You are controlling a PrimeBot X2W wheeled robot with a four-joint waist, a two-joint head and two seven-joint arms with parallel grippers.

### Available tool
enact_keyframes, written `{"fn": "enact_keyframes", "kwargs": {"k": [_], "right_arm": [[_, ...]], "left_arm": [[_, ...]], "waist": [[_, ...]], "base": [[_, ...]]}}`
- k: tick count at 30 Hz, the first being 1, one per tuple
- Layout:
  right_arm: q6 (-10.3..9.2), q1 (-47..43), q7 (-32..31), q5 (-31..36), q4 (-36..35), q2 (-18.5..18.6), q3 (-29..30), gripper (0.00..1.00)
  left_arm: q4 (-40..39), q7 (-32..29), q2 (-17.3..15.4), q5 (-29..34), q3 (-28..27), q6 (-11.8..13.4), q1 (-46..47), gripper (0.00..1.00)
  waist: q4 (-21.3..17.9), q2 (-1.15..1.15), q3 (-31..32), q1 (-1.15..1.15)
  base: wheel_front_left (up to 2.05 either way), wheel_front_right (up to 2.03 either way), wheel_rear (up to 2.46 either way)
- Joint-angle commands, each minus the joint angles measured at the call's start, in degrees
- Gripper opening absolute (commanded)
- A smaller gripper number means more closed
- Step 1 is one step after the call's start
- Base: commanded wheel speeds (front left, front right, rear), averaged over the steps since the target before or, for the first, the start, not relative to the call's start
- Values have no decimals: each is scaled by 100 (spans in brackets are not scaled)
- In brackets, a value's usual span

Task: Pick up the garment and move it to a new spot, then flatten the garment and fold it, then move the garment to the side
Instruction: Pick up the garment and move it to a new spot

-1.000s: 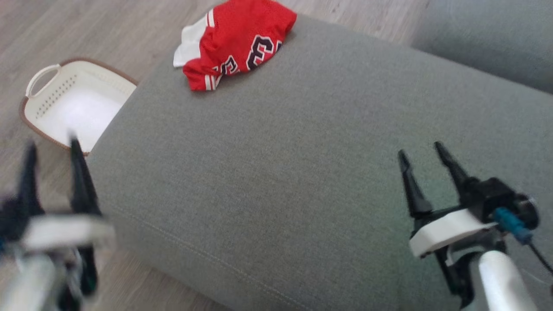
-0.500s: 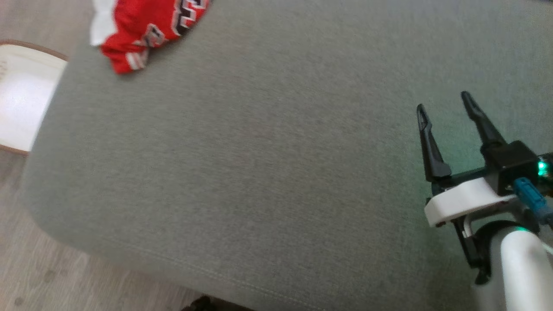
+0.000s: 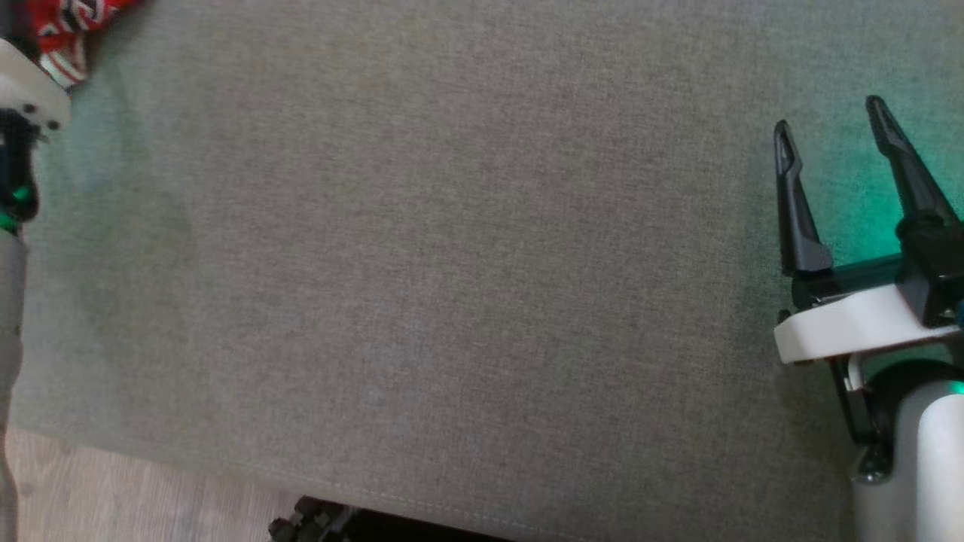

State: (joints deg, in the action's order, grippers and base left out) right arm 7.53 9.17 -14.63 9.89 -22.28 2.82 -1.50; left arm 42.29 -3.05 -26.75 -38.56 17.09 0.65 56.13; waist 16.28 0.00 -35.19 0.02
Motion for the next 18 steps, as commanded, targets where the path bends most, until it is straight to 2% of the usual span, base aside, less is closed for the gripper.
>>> {"fn": "enact_keyframes", "kwargs": {"k": [1, 6, 7, 8, 9, 10, 11, 12, 18], "right_arm": [[-4, 38, -4, 49, -275, 12, -134, 100], [-4, 15, 41, 43, -278, 12, -91, 100], [-4, 17, 53, 36, -266, 12, -87, 100], [-4, 20, 66, 27, -250, 12, -82, 100], [-4, 25, 81, 18, -229, 11, -81, 100], [-4, 33, 105, 3, -210, 11, -78, 100], [-4, 41, 125, -10, -189, 10, -77, 100], [-4, 50, 143, -20, -166, 10, -74, 100], [-4, 105, 287, -119, -15, 8, -11, 100]], "left_arm": [[41, -64, -380, 38, -125, -26, 179, 100], [633, -154, -258, 6, -18, -186, 313, 100], [724, -167, -226, -23, -11, -241, 337, 97], [805, -167, -204, -53, -13, -293, 365, 85], [878, -154, -185, -75, -14, -331, 392, 48], [939, -129, -171, -67, 7, -361, 417, 37], [993, -99, -152, -57, 30, -390, 442, 15], [1041, -68, -122, -67, 39, -419, 471, 0], [1224, 258, -119, -23, 61, -465, 682, 0]], "waist": [[-78, 0, -166, -2], [-125, 0, -217, -2], [-135, 0, -214, -2], [-145, 0, -208, -2], [-157, 0, -198, -2], [-170, 0, -187, -2], [-184, 0, -174, -2], [-198, 0, -157, -2], [-299, 0, 21, -2]], "base": [[0, 0, 0], [0, 0, 0], [0, 0, 0], [0, 0, 0], [0, 0, 0], [0, 0, 0], [0, 0, 0], [0, 0, 0], [0, 0, 0]]}}
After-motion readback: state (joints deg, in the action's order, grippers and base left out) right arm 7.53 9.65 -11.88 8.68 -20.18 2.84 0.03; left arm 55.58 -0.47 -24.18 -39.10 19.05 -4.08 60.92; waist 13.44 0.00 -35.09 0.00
